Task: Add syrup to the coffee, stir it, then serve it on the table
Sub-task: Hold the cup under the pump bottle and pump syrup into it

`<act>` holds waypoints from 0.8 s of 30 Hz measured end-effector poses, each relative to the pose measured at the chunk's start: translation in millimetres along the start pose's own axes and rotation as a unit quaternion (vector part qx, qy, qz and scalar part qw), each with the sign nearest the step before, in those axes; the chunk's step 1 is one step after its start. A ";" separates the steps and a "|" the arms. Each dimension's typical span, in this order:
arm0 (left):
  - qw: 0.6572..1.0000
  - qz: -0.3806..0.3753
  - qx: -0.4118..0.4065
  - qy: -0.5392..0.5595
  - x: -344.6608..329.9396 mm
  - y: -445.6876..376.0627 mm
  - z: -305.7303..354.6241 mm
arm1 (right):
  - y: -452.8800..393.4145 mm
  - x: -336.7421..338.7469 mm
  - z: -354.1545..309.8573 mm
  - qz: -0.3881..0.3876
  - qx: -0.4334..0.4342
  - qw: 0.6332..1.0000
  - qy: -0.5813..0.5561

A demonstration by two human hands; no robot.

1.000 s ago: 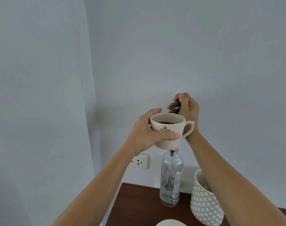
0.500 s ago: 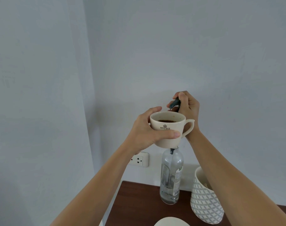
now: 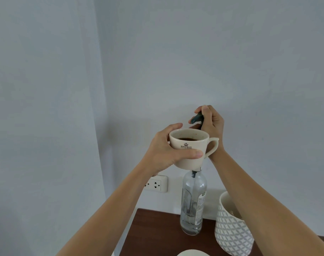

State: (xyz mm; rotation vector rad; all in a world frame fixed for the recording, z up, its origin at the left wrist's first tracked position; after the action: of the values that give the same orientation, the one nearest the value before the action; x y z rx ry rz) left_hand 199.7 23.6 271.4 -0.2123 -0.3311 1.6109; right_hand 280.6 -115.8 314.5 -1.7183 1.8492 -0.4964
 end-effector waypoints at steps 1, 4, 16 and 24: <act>1.000 0.000 -0.002 0.002 -0.6 -0.5 1.8 | -0.6 -0.5 -1.4 0.000 -0.001 1.000 -0.005; 1.000 0.003 -0.009 0.000 -1.8 -0.6 6.2 | -0.2 -1.4 -3.8 -0.001 0.003 1.000 -0.009; 1.000 0.009 -0.005 -0.001 0.7 1.0 3.6 | -2.1 1.2 -3.6 0.009 0.022 1.000 0.018; 1.000 0.009 -0.008 0.001 1.4 0.5 1.9 | -1.4 1.0 -5.6 0.010 0.028 0.999 0.023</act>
State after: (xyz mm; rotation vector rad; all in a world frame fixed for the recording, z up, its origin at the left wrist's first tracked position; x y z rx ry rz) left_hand 198.5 24.8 273.2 -0.2294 -0.3414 1.6271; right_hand 278.2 -117.5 319.6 -1.6628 1.8655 -0.5797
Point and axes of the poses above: each hand's wrist, its own y-axis away from the middle knuckle, its own x-axis out of the back of the hand, z = x × y, the point moved 10 cm from there along -y, towards the middle knuckle, and after that the axes turned 12 degrees about y, right-handed, at the moved point
